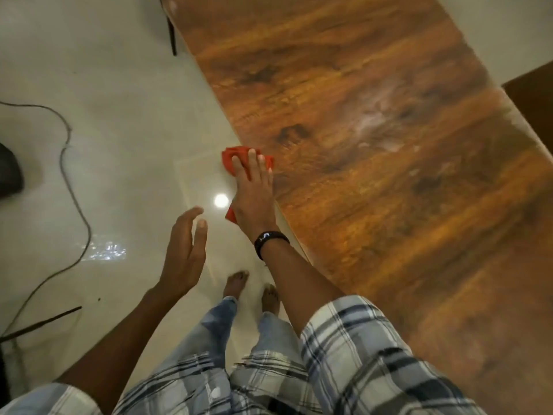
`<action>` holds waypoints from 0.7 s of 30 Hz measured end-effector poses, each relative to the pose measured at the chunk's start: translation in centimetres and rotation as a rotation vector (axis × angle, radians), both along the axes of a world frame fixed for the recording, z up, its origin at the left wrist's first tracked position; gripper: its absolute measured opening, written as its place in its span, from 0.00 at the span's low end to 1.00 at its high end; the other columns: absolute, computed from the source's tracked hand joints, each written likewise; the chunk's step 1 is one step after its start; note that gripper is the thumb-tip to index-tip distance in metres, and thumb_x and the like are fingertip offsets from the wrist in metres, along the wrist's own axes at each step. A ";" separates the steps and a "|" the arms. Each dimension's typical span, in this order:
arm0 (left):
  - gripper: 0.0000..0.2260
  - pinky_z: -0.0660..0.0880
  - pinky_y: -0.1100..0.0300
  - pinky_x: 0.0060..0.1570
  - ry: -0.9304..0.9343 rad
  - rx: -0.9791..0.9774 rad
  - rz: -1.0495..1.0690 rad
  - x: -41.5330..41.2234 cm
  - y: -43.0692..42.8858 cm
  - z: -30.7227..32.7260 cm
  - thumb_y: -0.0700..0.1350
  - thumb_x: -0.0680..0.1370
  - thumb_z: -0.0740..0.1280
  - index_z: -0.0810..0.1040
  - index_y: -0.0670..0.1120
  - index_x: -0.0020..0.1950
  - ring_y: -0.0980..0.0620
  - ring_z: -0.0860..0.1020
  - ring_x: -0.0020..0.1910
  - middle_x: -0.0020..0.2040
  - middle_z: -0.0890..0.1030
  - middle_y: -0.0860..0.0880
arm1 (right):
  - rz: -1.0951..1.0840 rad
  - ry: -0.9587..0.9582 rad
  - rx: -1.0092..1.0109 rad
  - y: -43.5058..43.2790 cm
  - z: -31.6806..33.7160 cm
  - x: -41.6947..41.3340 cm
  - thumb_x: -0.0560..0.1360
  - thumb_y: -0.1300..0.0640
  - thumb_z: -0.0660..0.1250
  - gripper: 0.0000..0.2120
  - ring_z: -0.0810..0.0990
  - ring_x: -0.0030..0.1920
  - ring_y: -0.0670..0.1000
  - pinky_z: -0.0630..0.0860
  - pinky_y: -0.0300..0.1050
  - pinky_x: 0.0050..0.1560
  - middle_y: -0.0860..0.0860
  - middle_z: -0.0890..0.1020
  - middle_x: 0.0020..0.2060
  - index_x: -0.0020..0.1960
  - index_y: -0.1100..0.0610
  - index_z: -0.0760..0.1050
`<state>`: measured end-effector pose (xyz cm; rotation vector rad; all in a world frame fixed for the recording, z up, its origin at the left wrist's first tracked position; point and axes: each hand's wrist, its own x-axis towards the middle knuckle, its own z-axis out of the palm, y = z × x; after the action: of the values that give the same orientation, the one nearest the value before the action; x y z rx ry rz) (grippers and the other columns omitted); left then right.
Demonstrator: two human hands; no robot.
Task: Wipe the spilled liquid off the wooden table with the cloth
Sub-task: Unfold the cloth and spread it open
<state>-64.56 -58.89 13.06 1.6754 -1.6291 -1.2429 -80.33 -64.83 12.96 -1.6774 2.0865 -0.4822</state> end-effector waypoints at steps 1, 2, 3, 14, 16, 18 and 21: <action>0.22 0.67 0.56 0.71 0.009 0.016 0.037 0.6 0.2 0.3 0.56 0.84 0.53 0.68 0.46 0.74 0.49 0.71 0.71 0.72 0.72 0.47 | 0.062 -0.157 0.008 0.1 0.5 0.9 0.81 0.66 0.56 0.27 0.53 0.79 0.57 0.49 0.54 0.79 0.56 0.57 0.79 0.78 0.53 0.61; 0.21 0.66 0.60 0.69 0.015 0.022 0.076 1.2 0.5 0.6 0.55 0.85 0.53 0.68 0.47 0.74 0.51 0.71 0.71 0.72 0.72 0.48 | 0.093 -0.343 0.027 0.7 1.1 1.9 0.82 0.65 0.55 0.24 0.56 0.79 0.55 0.52 0.50 0.78 0.55 0.60 0.78 0.77 0.54 0.63; 0.20 0.65 0.63 0.68 0.021 0.026 0.118 1.8 0.7 1.1 0.54 0.85 0.54 0.68 0.47 0.73 0.54 0.71 0.70 0.71 0.72 0.49 | 0.097 -0.510 0.049 1.5 1.6 2.8 0.84 0.63 0.54 0.22 0.60 0.77 0.52 0.55 0.47 0.77 0.54 0.64 0.77 0.77 0.54 0.64; 0.19 0.79 0.67 0.46 0.112 -0.167 0.137 4.8 2.2 8.3 0.43 0.78 0.72 0.73 0.53 0.68 0.59 0.77 0.56 0.64 0.73 0.55 | -0.186 -1.289 0.422 4.2 7.0 6.0 0.84 0.55 0.58 0.19 0.78 0.64 0.62 0.74 0.60 0.67 0.59 0.78 0.65 0.74 0.57 0.68; 0.22 0.78 0.67 0.46 0.068 -0.286 -0.001 5.5 1.4 9.6 0.41 0.76 0.73 0.75 0.52 0.69 0.57 0.77 0.55 0.65 0.73 0.53 | -0.232 -1.339 0.489 3.2 8.3 6.7 0.84 0.56 0.58 0.17 0.78 0.62 0.62 0.72 0.60 0.68 0.61 0.79 0.63 0.71 0.58 0.70; 0.20 0.77 0.65 0.47 0.013 -0.354 -0.145 6.1 0.1 10.7 0.41 0.76 0.72 0.77 0.50 0.68 0.56 0.77 0.55 0.64 0.75 0.52 | -0.248 -1.398 0.551 2.2 9.5 7.2 0.84 0.57 0.57 0.14 0.77 0.56 0.61 0.73 0.57 0.65 0.63 0.78 0.58 0.67 0.61 0.73; 0.15 0.78 0.62 0.45 0.030 -0.338 -0.206 7.1 -2.0 12.0 0.41 0.77 0.73 0.80 0.49 0.63 0.56 0.78 0.51 0.58 0.78 0.53 | -0.292 -1.530 0.642 0.7 11.0 8.3 0.85 0.55 0.56 0.12 0.81 0.45 0.55 0.81 0.48 0.46 0.61 0.79 0.47 0.62 0.60 0.72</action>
<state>-57.48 -60.94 25.02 1.3046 -1.9076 -1.0074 -72.01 -64.11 24.01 -0.2741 1.0411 -0.7253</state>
